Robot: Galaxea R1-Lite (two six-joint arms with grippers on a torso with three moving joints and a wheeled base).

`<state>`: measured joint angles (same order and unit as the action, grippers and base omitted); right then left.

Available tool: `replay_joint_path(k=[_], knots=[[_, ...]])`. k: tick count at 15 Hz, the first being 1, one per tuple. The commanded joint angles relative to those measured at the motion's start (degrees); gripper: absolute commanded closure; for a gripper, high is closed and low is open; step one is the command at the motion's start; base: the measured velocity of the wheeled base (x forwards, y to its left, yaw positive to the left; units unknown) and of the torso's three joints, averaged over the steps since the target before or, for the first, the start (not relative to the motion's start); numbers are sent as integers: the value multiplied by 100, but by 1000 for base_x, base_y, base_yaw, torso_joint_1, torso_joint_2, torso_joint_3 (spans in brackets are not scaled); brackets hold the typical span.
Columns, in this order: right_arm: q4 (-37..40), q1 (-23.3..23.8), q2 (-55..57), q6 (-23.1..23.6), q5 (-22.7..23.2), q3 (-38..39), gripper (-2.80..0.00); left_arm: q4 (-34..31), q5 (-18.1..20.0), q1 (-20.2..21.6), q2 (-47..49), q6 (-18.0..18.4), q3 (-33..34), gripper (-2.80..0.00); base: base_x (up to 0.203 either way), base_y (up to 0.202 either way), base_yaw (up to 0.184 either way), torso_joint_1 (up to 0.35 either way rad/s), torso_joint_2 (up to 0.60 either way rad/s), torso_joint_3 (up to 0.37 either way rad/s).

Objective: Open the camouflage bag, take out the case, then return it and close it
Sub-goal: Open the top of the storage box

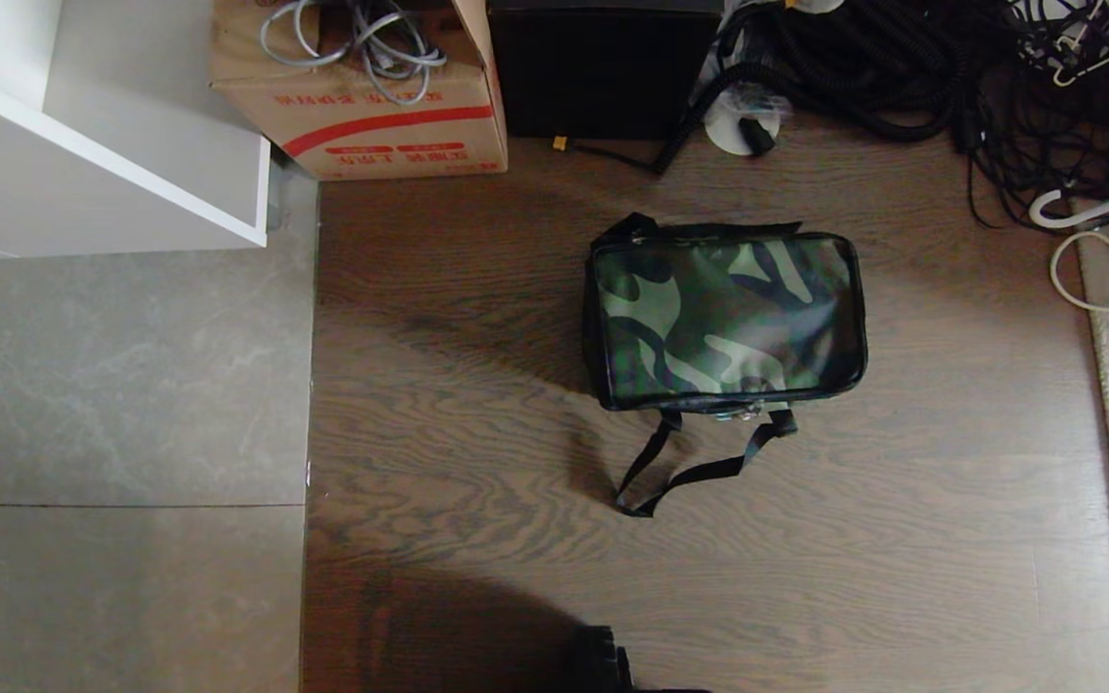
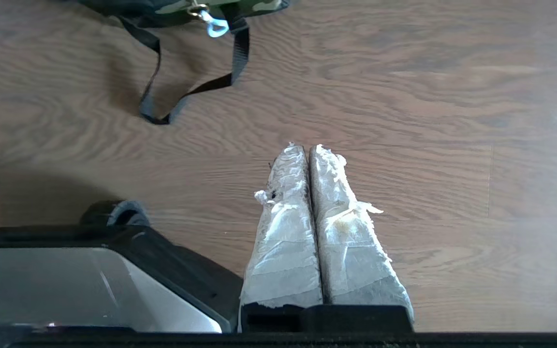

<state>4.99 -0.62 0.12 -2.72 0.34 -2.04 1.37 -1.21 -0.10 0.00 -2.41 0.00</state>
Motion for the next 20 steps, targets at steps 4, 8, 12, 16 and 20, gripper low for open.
replay_joint_path(k=[4, 8, 12, 16, 20], knots=[[2, -8, -3, -1, 1, 1, 0, 4, -2, 9, 0, -5, 53, 0, 0, 0, 0, 0, 0, 0], [2, -1, -3, -1, 1, 3, 0, 4, -2, 1, 0, -5, 53, 0, 0, 0, 0, 0, 0, 0], [2, -8, -3, -1, 1, 10, 0, 4, -2, 1, 0, -5, 53, 0, 0, 0, 0, 0, 0, 0], [2, -8, -3, -1, 1, 1, 0, 4, -2, 1, 0, -5, 53, 0, 0, 0, 0, 0, 0, 0], [2, -1, -3, -1, 1, 1, 0, 4, -2, 1, 0, -5, 53, 0, 0, 0, 0, 0, 0, 0]])
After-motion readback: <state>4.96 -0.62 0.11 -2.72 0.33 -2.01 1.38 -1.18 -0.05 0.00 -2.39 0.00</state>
